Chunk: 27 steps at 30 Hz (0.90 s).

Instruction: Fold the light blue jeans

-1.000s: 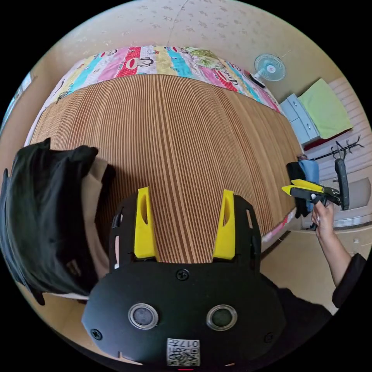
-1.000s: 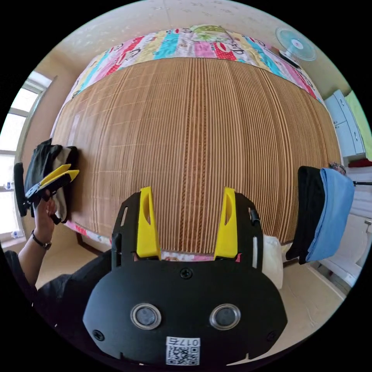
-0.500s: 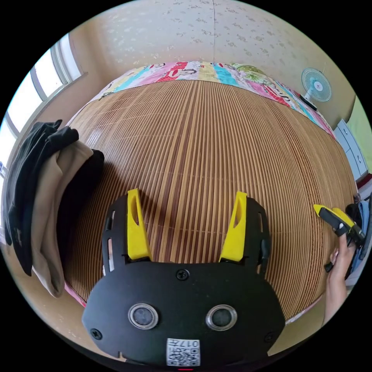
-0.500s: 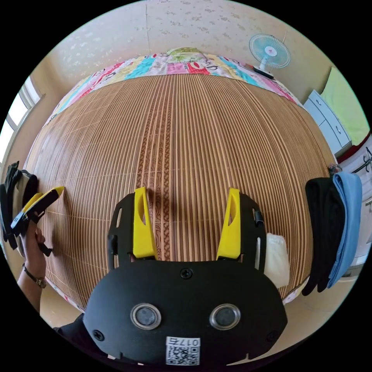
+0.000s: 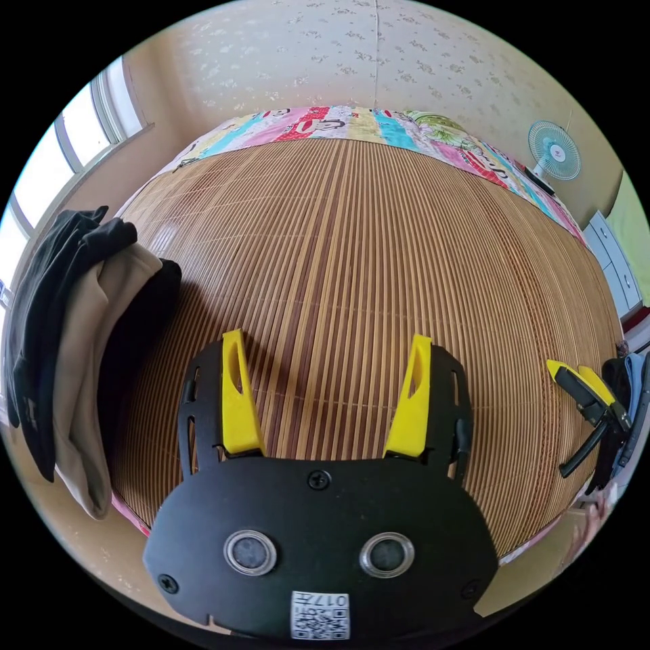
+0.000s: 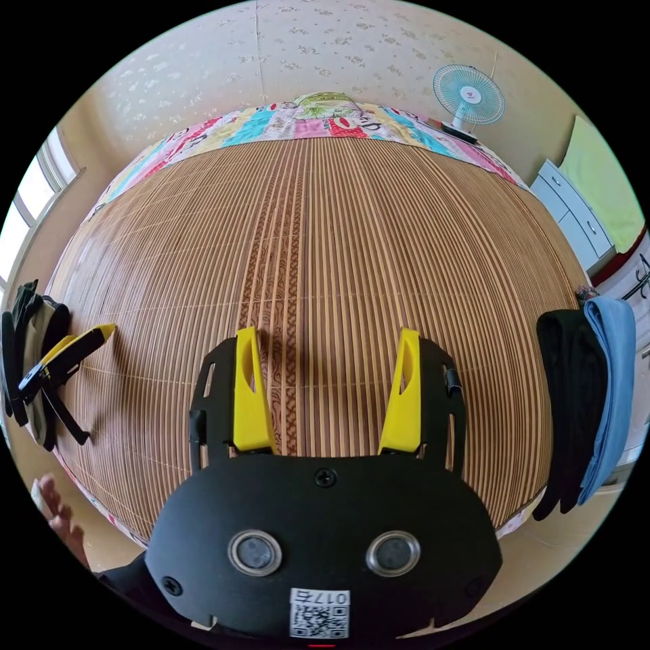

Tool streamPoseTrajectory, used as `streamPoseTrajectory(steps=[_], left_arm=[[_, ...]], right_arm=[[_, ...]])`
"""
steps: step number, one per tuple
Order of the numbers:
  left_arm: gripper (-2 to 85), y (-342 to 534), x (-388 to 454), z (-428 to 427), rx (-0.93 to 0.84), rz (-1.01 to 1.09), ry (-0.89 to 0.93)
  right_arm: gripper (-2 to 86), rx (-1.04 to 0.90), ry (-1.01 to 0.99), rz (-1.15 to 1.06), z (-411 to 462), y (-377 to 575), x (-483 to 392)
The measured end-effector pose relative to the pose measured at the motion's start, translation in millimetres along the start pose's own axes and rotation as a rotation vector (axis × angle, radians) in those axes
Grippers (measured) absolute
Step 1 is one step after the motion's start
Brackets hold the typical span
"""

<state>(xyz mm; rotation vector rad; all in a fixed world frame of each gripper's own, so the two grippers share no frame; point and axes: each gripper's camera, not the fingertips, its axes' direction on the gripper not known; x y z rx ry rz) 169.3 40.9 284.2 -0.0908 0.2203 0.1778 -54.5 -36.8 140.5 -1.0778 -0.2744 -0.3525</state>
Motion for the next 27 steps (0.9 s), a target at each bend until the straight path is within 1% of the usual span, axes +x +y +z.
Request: streamPoseTrajectory(steps=[27], left_arm=[[31.4, -61, -27, -4, 0.006, 0.001, -0.006]], right_arm=[[26.4, 0.008, 0.003, 0.002, 20, -53, -14]])
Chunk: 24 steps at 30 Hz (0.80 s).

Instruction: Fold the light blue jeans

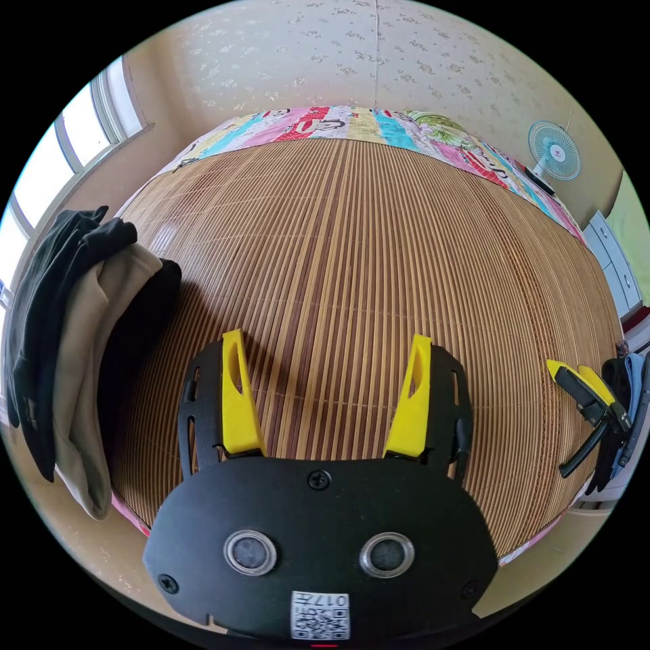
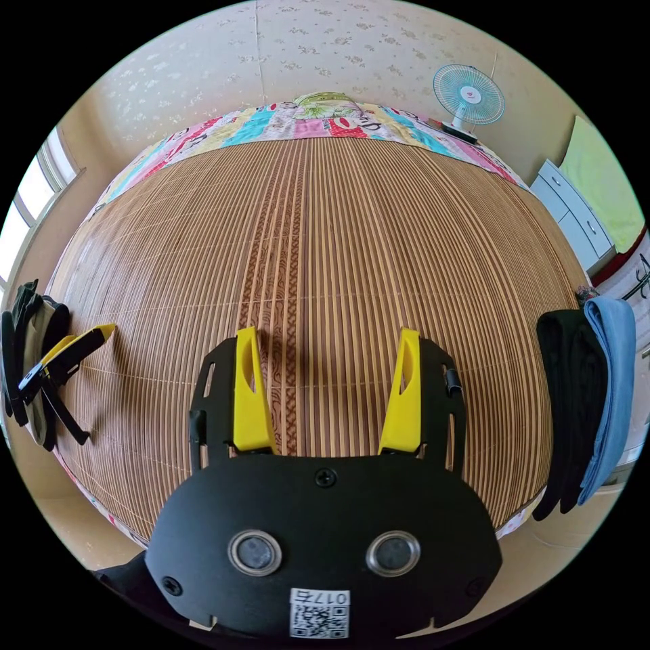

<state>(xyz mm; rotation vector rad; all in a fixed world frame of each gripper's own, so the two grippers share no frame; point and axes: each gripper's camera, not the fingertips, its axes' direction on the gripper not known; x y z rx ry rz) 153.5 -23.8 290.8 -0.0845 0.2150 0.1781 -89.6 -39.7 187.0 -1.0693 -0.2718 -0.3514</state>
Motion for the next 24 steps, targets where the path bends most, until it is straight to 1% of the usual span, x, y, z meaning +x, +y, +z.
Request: streamPoseTrajectory(steps=[24], left_arm=[[31.4, -25, -18, -11, 0.002, 0.000, -0.003]], right_arm=[[26.5, 0.004, 0.002, 0.002, 5, -41, 1]])
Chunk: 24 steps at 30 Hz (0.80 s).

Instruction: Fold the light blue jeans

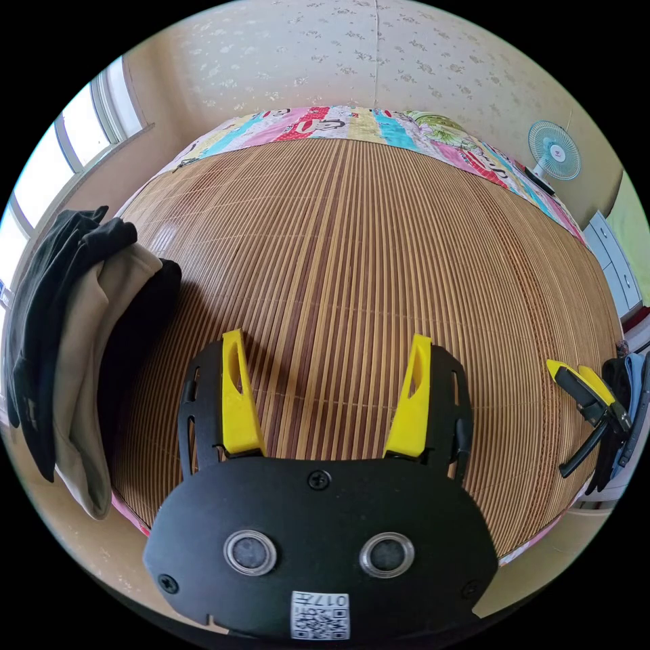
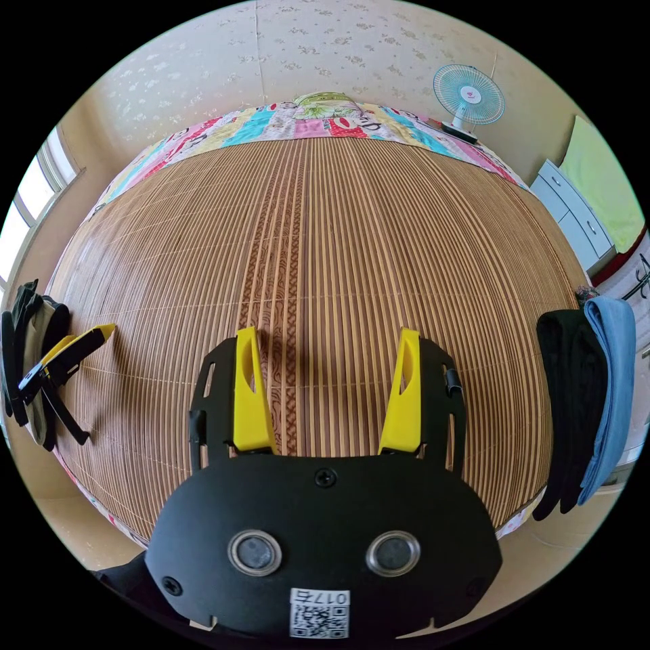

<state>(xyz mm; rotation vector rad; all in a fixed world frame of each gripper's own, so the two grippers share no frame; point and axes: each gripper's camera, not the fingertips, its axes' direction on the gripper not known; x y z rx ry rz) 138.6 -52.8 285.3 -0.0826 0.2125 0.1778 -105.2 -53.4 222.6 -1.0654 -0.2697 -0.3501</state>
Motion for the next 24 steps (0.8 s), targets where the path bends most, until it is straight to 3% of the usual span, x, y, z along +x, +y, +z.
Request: streamPoseTrajectory(steps=[24], left_arm=[[31.4, -1, -6, -14, 0.000, -0.001, -0.001]], right_arm=[[26.4, 0.001, 0.001, 0.002, -6, -18, 2]])
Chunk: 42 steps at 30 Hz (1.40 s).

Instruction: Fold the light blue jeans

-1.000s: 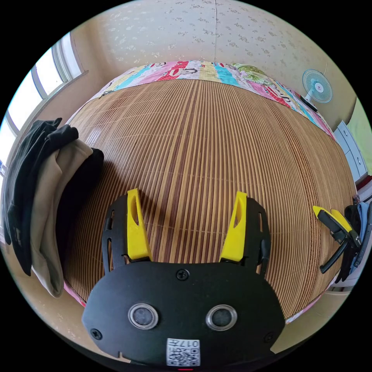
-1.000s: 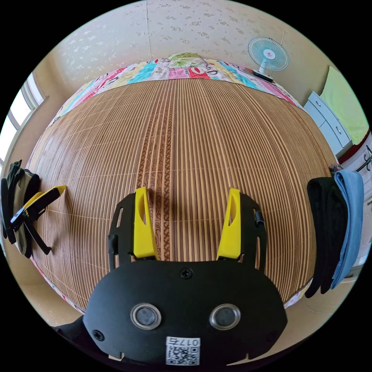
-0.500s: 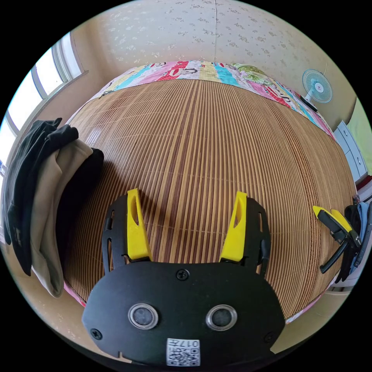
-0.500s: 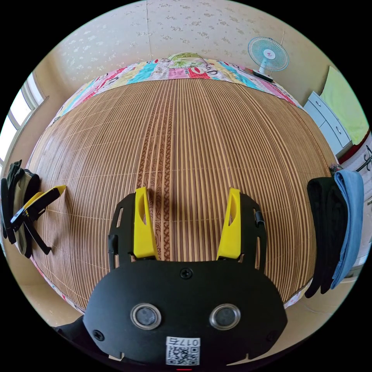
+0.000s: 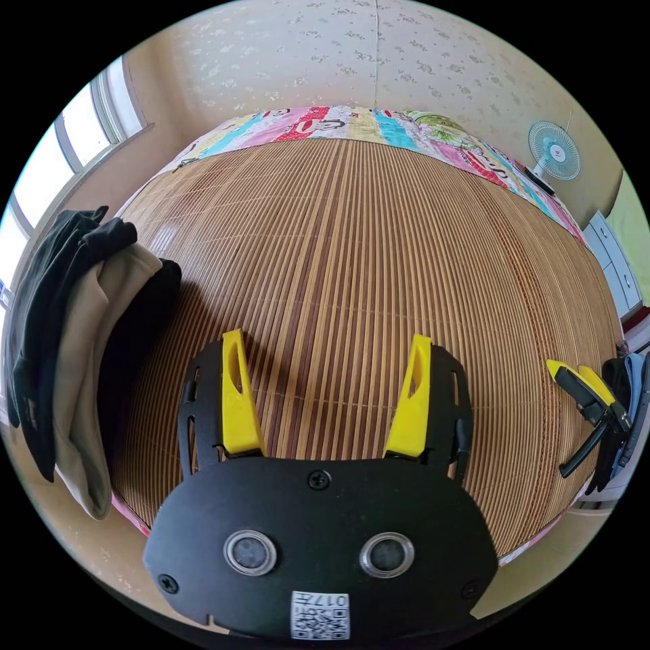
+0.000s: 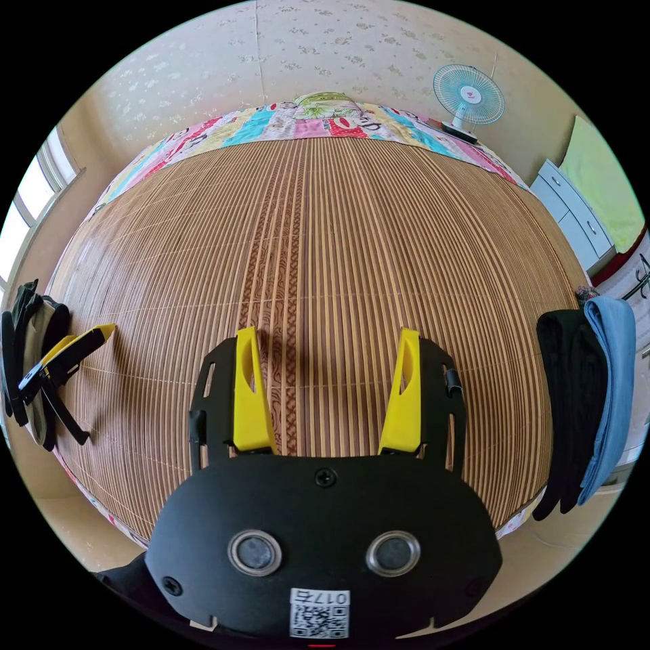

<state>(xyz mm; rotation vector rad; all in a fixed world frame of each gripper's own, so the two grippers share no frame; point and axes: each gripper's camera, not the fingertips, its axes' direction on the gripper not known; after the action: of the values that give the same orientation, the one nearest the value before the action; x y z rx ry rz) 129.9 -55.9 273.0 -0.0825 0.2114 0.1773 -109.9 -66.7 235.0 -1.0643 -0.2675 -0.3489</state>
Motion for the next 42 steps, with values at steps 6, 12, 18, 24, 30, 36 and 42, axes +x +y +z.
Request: streamPoseTrajectory(steps=[6, 12, 18, 24, 30, 36, 42], left_arm=[[31.4, 2, 0, -3, 0.000, 0.000, 0.000], [31.4, 5, 1, -7, 0.000, 0.000, 0.000], [31.4, 8, 3, -10, 0.000, -0.001, 0.000], [31.4, 11, 5, -12, 0.000, -0.001, 0.000], [31.4, 15, 8, -15, -0.001, -0.001, 0.000], [31.4, 18, 12, -18, -0.001, -0.002, 0.000], [31.4, 20, 16, -20, -0.001, -0.002, 0.000]], right_arm=[[26.4, 0.000, 0.000, 0.001, -3, -1, 0], [26.3, 0.000, 0.000, 0.001, -6, -1, -2], [26.3, 0.000, 0.000, 0.002, -9, 0, -4], [26.4, -0.001, 0.000, 0.002, -12, 1, -6], [26.4, -0.001, 0.000, 0.003, -16, 3, -10], [26.3, -0.001, -0.001, 0.004, -20, 6, -14], [26.4, -0.001, -0.001, 0.004, -24, 8, -19]])
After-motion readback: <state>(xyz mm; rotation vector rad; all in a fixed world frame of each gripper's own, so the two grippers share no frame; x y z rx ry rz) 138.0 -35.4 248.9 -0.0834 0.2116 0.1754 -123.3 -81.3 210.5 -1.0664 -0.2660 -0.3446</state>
